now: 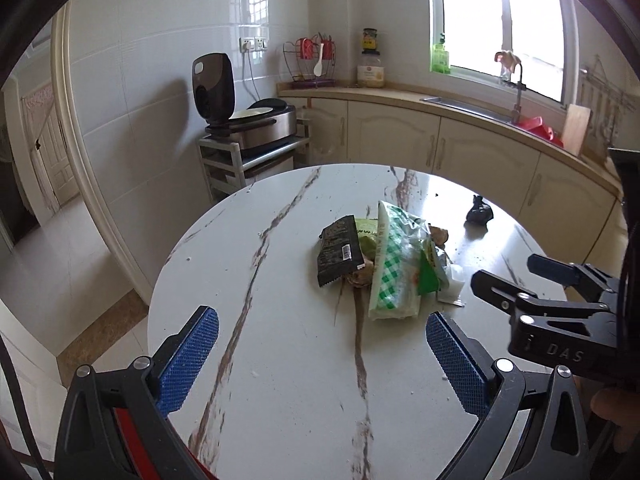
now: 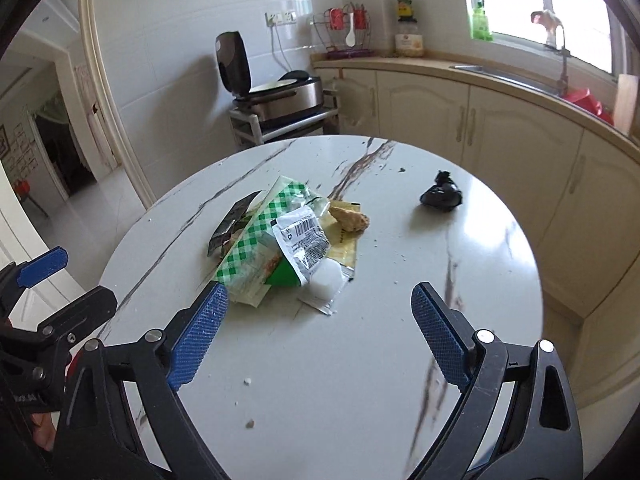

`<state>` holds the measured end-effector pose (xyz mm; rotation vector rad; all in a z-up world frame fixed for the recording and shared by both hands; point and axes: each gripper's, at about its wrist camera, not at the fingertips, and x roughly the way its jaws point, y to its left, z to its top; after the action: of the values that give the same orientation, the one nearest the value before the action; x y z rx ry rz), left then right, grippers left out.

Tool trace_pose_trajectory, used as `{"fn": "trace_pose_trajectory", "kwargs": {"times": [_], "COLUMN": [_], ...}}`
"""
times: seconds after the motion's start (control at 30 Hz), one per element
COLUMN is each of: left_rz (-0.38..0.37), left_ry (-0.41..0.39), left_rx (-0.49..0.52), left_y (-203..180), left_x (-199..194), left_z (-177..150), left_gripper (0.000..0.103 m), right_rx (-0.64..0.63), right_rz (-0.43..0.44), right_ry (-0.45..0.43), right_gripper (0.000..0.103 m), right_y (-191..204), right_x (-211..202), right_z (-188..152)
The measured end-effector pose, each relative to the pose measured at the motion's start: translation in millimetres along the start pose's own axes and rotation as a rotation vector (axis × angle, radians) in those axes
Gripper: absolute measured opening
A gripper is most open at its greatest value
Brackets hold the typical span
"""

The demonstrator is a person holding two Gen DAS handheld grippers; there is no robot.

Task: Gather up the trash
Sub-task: 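Move both tools back to the table toward the green-checked package, then grasp the green-checked bread bag with the left tool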

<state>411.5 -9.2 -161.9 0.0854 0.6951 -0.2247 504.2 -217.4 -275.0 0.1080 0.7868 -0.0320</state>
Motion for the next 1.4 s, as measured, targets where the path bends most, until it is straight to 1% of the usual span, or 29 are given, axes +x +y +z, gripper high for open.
{"fn": "trace_pose_trajectory", "kwargs": {"times": [0.07, 0.1, 0.17, 0.23, 0.3, 0.33, 0.37, 0.4, 0.6, 0.7, 0.77, 0.83, 0.93, 1.03, 1.07, 1.13, 1.17, 1.27, 1.33, 1.37, 1.4], "left_rz": [0.002, 0.005, 0.002, -0.010, -0.024, -0.031, -0.035, -0.044, -0.082, -0.072, -0.071, -0.065, -0.050, -0.041, -0.016, 0.039, 0.051, 0.040, 0.038, 0.027, 0.018], "left_ry": [0.022, 0.030, 0.046, 0.059, 0.080, 0.091, 0.100, 0.104, 0.112, 0.130, 0.149, 0.173, 0.197, 0.240, 0.241, 0.243, 0.250, 0.242, 0.232, 0.229, 0.233], "left_rx": [0.005, 0.007, 0.013, 0.011, 0.007, 0.008, 0.010, 0.012, 0.051, 0.080, 0.115, 0.125, 0.111, 0.062, 0.061, 0.087, 0.091, 0.098, 0.122, 0.114, 0.107], "left_y": [5, 6, 9, 10, 10, 8, 5, 3, -18, -31, -42, -51, -61, -65, -67, -71, -72, -71, -70, -66, -63], "left_x": [16, 25, 42, 55, 68, 75, 80, 84, 110, 125, 134, 144, 158, 175, 179, 187, 190, 188, 186, 184, 180], "left_z": [6, 10, 16, 20, 24, 25, 25, 27, 41, 49, 51, 51, 56, 63, 64, 65, 64, 61, 57, 56, 54], "left_gripper": [0.102, 0.102, 0.102, 0.102, 0.102, 0.102, 0.102, 0.102, 0.102, 0.101, 0.101, 0.101, 0.102, 0.102, 0.102, 0.100, 0.099, 0.094, 0.085, 0.083, 0.077], "right_rx": [-0.015, -0.025, -0.049, -0.049, -0.062, -0.062, -0.064, -0.062, 0.002, 0.031, 0.041, 0.047, 0.059, 0.074, 0.079, 0.086, 0.089, 0.094, 0.097, 0.098, 0.099], "right_rz": [0.013, 0.010, -0.009, -0.005, -0.003, 0.015, 0.021, 0.023, 0.079, 0.091, 0.087, 0.084, 0.079, 0.083, 0.085, 0.090, 0.091, 0.097, 0.105, 0.106, 0.109], "right_ry": [0.020, 0.020, 0.043, 0.061, 0.093, 0.093, 0.086, 0.079, -0.030, -0.073, -0.087, -0.094, -0.094, -0.088, -0.087, -0.083, -0.084, -0.081, -0.083, -0.085, -0.085], "right_gripper": [0.084, 0.078, 0.072, 0.064, 0.044, 0.037, 0.022, 0.005, 0.004, 0.004, 0.004, 0.004, 0.004, 0.004, 0.004, 0.004, 0.004, 0.004, 0.004, 0.004, 0.004], "right_y": [4, 5, 6, 4, 1, 0, -1, -4, -30, -44, -53, -61, -72, -82, -85, -89, -91, -95, -98, -99, -99], "right_x": [22, 30, 49, 62, 75, 76, 74, 72, 30, 10, 0, -7, -11, -12, -12, -13, -14, -16, -19, -20, -22], "right_z": [8, 12, 17, 21, 21, 21, 22, 21, 29, 33, 32, 30, 24, 16, 14, 10, 9, 5, 4, 3, 1]}}
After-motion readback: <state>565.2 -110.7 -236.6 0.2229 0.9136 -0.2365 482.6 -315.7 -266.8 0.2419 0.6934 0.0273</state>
